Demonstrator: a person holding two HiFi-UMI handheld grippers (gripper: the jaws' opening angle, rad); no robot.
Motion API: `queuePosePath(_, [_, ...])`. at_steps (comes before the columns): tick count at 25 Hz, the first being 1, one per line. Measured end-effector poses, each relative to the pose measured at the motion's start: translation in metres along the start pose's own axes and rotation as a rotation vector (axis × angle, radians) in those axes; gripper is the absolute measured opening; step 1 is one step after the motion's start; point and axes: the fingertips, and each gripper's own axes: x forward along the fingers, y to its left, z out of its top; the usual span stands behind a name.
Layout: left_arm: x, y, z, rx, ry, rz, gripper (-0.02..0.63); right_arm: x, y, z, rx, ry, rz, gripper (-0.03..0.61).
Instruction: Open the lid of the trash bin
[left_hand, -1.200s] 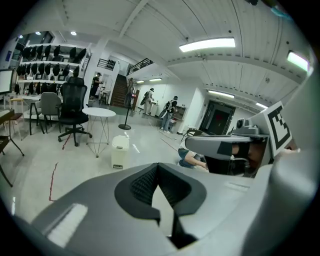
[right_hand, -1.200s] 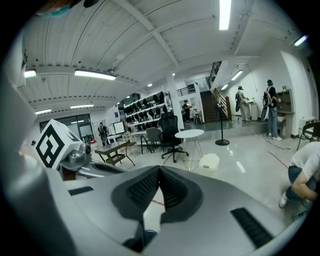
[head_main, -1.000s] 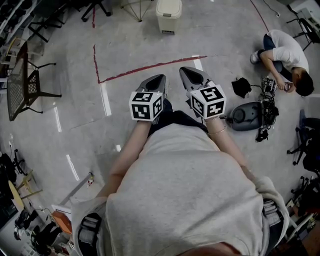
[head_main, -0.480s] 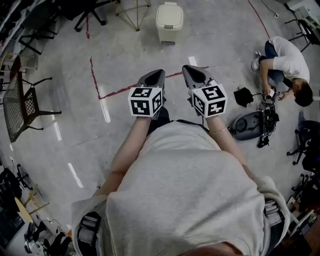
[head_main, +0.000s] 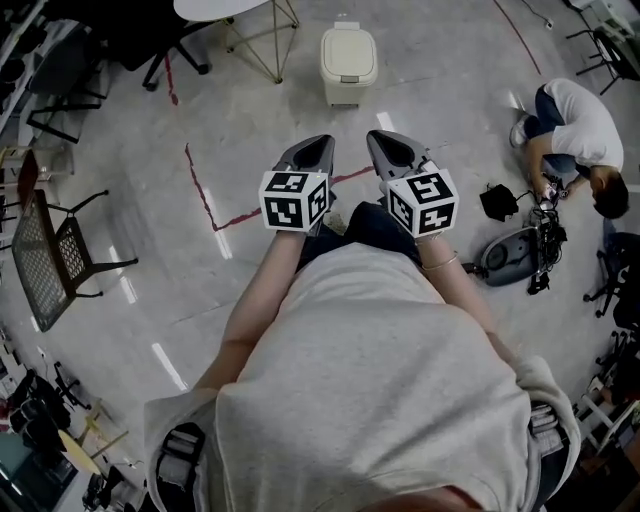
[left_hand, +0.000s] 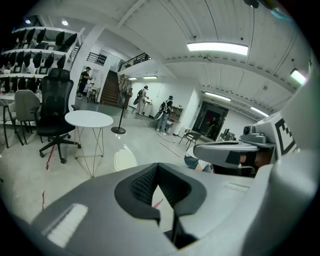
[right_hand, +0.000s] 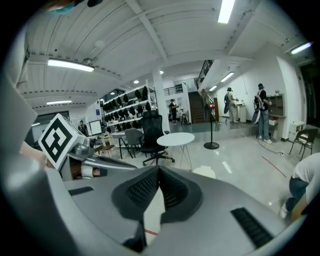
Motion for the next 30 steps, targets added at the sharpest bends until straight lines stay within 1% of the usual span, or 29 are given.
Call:
queuePosePath(5, [0.018,0.026,-0.003,-0.058,0.042,-0.007,0.005,0.022,-0.015,-0.004,0.030,0.044,-0.021,0.008])
queuePosePath(10, [0.039,0.044,0.010,-0.059,0.042,0.009,0.005,0.048,-0.038,0.004,0.037,0.046,-0.017,0.008])
queuePosePath(15, [0.071,0.060,0.027,-0.063,0.058,0.022,0.005,0.084,-0.067,0.017,0.028,0.053,0.021,0.008])
queuePosePath(20, [0.115,0.067,0.047,-0.059,0.084,0.013,0.005,0.123,-0.108,0.035,0.024,0.074,0.051,0.008])
queuePosePath(25, [0.154,0.073,0.067,-0.098,0.088,-0.018,0.005,0.157,-0.141,0.046,0.038,0.099,0.083,0.008])
queuePosePath(30, [0.176,0.084,0.071,-0.124,0.108,0.011,0.005,0.173,-0.162,0.045,0.040,0.124,0.110,0.008])
